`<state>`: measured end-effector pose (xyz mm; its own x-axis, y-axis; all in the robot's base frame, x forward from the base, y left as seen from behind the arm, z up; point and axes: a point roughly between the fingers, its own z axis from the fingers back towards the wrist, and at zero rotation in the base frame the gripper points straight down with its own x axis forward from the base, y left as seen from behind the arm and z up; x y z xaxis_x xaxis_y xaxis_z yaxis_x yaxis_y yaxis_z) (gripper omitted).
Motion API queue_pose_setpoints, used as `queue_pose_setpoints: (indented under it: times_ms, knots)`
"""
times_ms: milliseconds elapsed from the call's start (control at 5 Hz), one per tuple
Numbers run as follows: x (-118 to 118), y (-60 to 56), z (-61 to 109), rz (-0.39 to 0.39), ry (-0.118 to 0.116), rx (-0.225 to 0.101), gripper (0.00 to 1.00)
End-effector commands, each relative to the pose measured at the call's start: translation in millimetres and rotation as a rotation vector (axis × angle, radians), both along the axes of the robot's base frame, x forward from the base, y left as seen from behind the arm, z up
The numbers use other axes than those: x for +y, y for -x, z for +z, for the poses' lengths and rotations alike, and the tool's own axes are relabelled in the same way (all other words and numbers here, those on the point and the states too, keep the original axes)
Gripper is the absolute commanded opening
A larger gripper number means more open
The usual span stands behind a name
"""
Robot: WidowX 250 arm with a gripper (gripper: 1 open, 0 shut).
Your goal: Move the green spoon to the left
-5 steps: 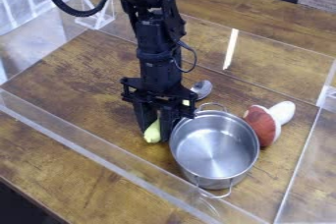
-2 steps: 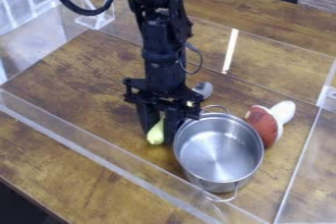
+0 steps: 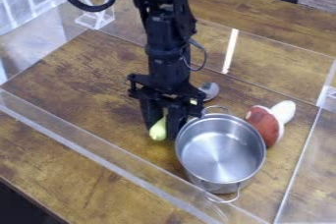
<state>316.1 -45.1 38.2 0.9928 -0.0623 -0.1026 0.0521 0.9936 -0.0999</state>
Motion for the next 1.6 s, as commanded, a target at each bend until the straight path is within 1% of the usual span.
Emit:
queue_pose_setpoints:
  times_ms: [0, 400, 600, 800, 1200, 1400]
  knots:
    - [5.3, -11.9, 18.5, -0.022, -0.002, -0.069, 0.00]
    - [4.8, -23.2, 20.8, 0.045, -0.015, -0.078, 0.00]
    - [11.1, -22.3, 18.8, -0.002, -0.016, -0.079, 0.00]
    - [17.7, -21.5, 20.1, -0.048, -0.018, -0.083, 0.00]
    - [12.6, -30.3, 40.1, -0.059, -0.023, -0.096, 0.00]
    - [14.0, -21.2, 54.8, -0.039, -0.034, -0.113, 0.00]
